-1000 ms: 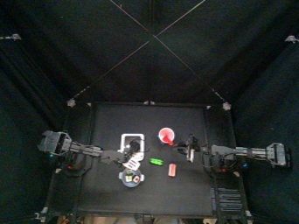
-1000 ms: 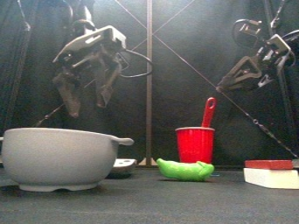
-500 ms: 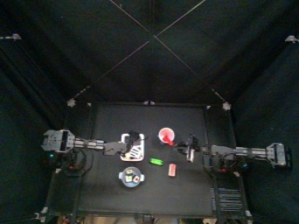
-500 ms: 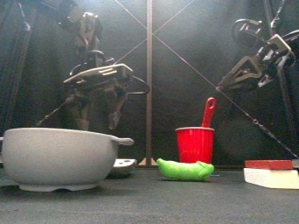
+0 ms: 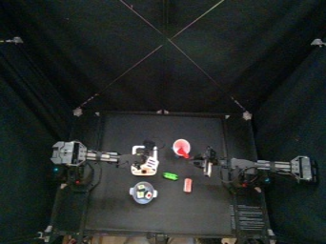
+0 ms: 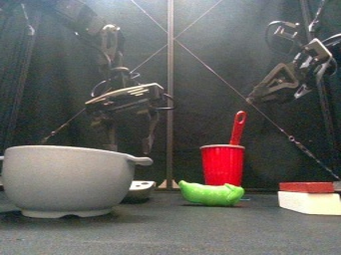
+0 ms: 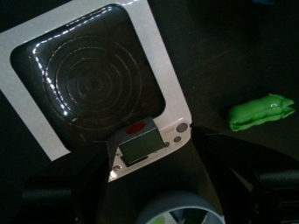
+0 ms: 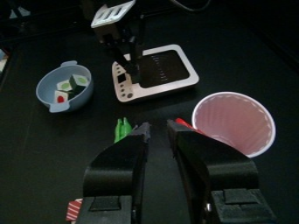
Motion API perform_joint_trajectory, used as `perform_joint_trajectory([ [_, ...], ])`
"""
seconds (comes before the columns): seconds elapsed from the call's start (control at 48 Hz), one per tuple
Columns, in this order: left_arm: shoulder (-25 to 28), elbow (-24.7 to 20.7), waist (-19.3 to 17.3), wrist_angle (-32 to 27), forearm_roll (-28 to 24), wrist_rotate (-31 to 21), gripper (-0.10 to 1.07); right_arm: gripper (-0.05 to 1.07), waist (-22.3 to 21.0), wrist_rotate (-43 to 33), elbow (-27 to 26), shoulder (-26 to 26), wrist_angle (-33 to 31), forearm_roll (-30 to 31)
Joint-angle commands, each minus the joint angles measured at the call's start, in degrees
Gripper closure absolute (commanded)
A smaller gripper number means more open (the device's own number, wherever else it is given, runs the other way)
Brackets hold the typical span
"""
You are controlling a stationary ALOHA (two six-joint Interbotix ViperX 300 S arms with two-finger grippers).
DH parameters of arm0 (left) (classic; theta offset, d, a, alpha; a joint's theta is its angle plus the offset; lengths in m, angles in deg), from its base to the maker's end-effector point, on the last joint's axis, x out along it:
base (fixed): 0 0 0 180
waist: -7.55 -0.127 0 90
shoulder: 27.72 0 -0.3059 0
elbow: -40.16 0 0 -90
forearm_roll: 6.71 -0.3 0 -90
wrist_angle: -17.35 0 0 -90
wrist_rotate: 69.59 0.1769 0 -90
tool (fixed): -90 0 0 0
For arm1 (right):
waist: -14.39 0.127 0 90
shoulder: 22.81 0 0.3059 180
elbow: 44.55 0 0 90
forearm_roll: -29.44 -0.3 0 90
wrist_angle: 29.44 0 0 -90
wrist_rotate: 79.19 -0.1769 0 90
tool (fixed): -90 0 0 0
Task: Grab sushi piece
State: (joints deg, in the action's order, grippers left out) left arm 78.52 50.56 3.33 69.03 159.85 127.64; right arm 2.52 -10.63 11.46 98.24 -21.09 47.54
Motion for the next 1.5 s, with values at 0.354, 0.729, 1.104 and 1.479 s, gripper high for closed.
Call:
perform_joint_trajectory([
  [0.354, -1.2, 2.2, 0.2, 0.9, -0.3, -6.0, 0.0, 0.36, 0.1, 0.0, -0.9, 0.0, 0.2, 0.0],
  [0.729, -0.3, 2.4, 0.3, -0.4, 0.0, -9.4, 0.0, 0.36, 0.1, -0.1, -0.9, 0.0, 0.2, 0.0],
  [1.104, 0.0, 2.9, 0.4, -0.4, -1.3, -12.2, 0.1, 0.36, 0.1, -0.1, -1.0, 0.0, 0.2, 0.0],
  [1.479, -0.4, 3.5, 0.9, -1.8, -1.4, -12.7, 0.47, 0.36, 0.1, 0.0, -0.9, 0.0, 0.2, 0.0],
])
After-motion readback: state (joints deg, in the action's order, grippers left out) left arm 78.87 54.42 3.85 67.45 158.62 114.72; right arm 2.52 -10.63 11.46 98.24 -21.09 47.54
